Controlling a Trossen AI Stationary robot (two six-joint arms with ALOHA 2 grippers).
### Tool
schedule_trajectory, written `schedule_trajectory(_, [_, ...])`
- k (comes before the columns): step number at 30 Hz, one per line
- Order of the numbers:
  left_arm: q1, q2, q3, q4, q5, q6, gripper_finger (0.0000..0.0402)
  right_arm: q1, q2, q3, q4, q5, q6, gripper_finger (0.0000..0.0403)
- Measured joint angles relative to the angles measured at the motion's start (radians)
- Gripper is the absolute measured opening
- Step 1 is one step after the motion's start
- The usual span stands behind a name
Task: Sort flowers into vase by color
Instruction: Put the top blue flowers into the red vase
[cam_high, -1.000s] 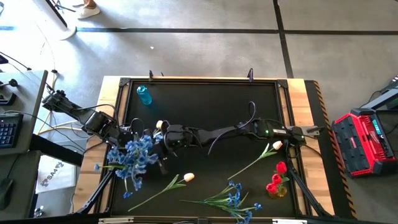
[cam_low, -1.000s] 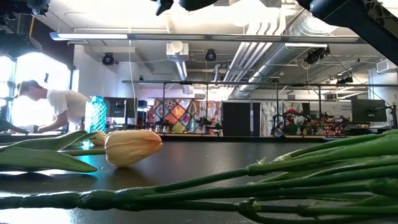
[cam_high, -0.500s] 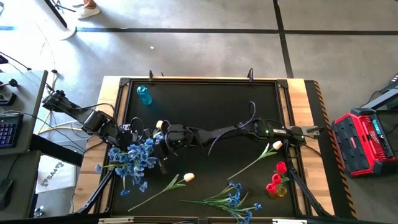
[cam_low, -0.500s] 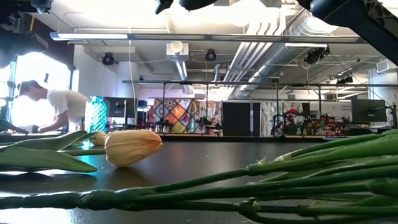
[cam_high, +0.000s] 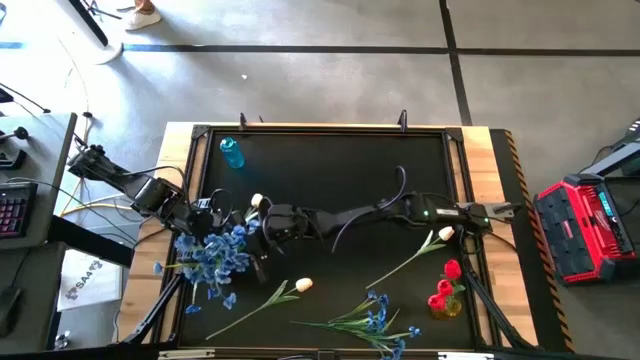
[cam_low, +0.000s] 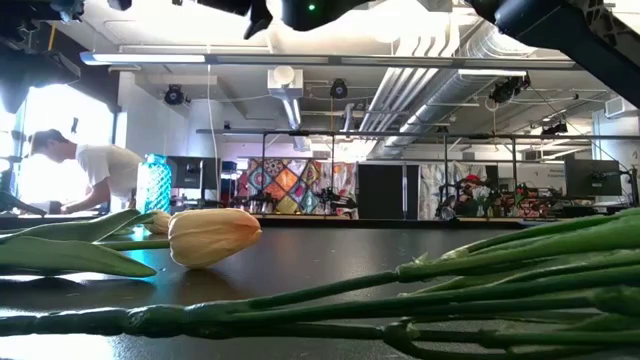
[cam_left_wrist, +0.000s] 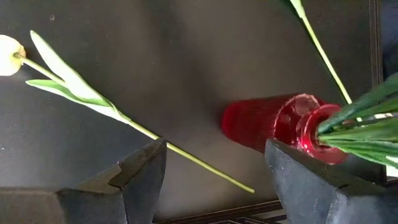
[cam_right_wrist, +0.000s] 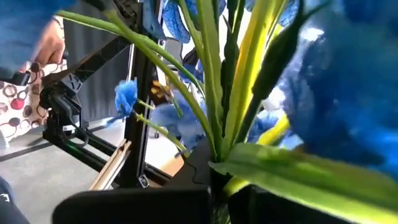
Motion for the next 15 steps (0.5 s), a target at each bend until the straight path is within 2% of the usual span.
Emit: schedule_trajectory(15, [0.0, 0.0, 0.0, 0.006, -0.002, -0.013, 0.0259, -0.001, 0.034, -0.001, -0.01, 0.045, 0.003, 0.0001])
